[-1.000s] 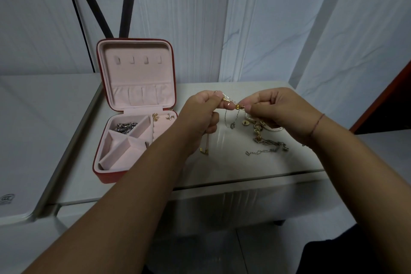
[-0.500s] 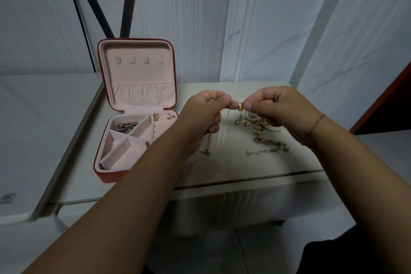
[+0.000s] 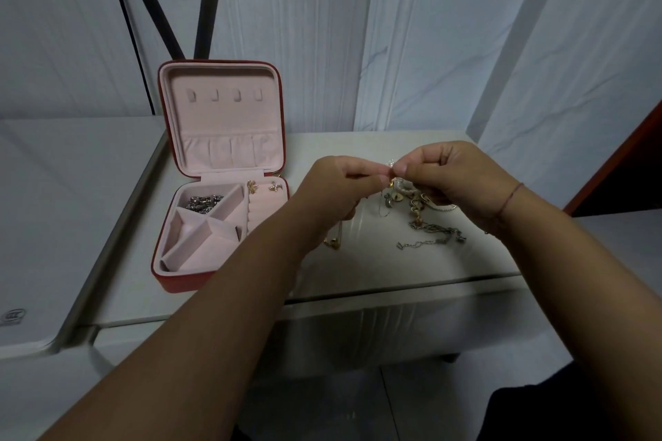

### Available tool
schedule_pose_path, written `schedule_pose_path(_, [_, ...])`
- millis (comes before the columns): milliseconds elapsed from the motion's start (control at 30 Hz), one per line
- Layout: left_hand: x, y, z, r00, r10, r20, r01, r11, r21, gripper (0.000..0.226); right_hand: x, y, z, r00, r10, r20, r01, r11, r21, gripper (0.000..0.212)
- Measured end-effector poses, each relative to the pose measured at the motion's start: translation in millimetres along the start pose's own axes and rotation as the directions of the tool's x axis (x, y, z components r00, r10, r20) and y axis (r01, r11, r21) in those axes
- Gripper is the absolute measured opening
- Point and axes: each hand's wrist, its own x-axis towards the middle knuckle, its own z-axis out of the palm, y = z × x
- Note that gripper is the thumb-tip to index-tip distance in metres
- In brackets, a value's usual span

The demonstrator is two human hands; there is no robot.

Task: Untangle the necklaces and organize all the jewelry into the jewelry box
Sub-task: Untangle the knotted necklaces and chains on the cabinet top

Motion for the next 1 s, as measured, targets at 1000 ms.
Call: schedule_pose_path(1000, [3.2,-3.3,-1.5,0.990,-0.137,-0.021,0.127,0.956,-0.264,0.021,-0.5,-1.0,2.5,0.994,0.004,-0.111,0.000,0.999,0.035,0.016])
